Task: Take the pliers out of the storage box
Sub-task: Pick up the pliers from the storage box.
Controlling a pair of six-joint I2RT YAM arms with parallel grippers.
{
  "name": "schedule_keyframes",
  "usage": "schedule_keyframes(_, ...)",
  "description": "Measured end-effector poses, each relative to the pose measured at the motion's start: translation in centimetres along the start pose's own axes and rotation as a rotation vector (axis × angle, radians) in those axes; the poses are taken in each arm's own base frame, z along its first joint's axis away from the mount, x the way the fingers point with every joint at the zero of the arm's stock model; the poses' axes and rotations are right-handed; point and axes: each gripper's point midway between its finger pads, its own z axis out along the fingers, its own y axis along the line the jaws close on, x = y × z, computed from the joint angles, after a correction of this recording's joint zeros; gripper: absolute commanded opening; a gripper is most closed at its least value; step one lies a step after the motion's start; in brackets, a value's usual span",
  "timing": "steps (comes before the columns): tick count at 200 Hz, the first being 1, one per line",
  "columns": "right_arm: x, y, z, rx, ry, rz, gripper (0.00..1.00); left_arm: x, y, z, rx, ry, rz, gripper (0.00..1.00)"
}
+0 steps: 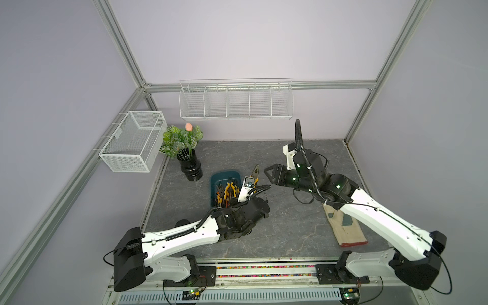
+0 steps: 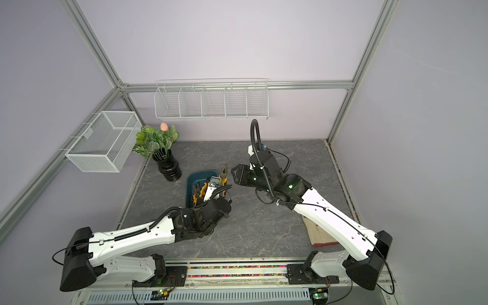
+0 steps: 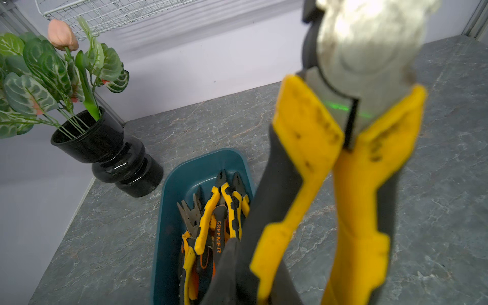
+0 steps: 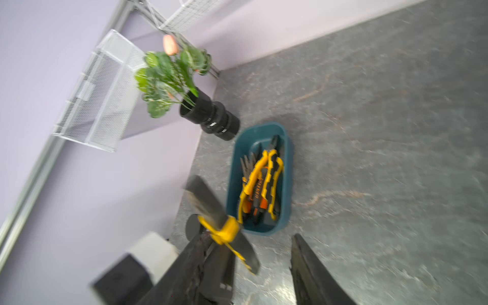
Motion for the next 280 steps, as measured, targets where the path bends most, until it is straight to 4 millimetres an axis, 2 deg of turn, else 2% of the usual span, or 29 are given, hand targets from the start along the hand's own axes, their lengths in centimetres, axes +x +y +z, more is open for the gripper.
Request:
schedule_keyframes(21, -1.0, 1.1, 0.8, -0.008, -0.005, -0.008, 0.54, 0.1, -0.2, 0.0, 0.007, 0.005, 0.002, 0.0)
schedule_keyframes(39, -1.0, 1.3, 2.0, 0.005, 0.011, -0.009, 0.54, 0.1, -0.2, 0.0, 0.01, 0.007, 0.002, 0.0)
schedule_keyframes(77, 0.7, 0.2, 5.2, 0.069, 0.091, -0.013, 0.5, 0.2, -0.3, 0.1, 0.013, 0.009, 0.003, 0.0)
schedule_keyframes(97, 1.9, -0.1, 6.2, 0.087, 0.133, -0.019, 0.46, 0.1, -0.4, 0.0, 0.018, 0.009, 0.001, 0.0)
schedule_keyframes(111, 2.1, -0.1, 6.2, 0.089, 0.14, -0.022, 0.41, 0.2, -0.4, 0.0, 0.018, 0.014, 0.004, 0.0)
schedule_keyframes(122, 2.1, 0.1, 6.1, 0.088, 0.141, -0.02, 0.31, 0.2, -0.5, 0.0, 0.023, 0.015, 0.005, 0.0)
schedule_keyframes(134, 2.3, 0.4, 6.0, 0.085, 0.145, -0.024, 0.29, 0.2, -0.6, 0.0, 0.025, 0.017, 0.006, 0.0)
schedule_keyframes(150, 2.4, 0.5, 5.8, 0.095, 0.146, -0.032, 0.29, 0.2, -0.6, 0.0, 0.026, 0.016, 0.006, 0.0)
schedule_keyframes(172, 2.4, 0.3, 5.7, 0.121, 0.139, -0.036, 0.36, 0.3, -0.7, 0.1, 0.025, 0.017, 0.005, 0.0)
schedule_keyframes(226, 2.1, -0.5, 5.3, 0.198, 0.097, -0.062, 0.34, 0.2, -1.1, 0.3, 0.017, 0.031, 0.001, 0.0)
schedule_keyframes(235, 2.1, -0.5, 5.2, 0.204, 0.094, -0.064, 0.3, 0.1, -1.2, 0.3, 0.018, 0.032, -0.001, 0.0)
schedule_keyframes(250, 2.1, -0.5, 5.0, 0.208, 0.094, -0.063, 0.07, 0.1, -1.4, 0.2, 0.019, 0.035, 0.002, 0.0)
schedule_keyframes(280, 1.8, -0.6, 4.9, 0.218, 0.085, -0.068, 0.07, -0.1, -1.7, 0.2, 0.024, 0.039, -0.025, 0.0)
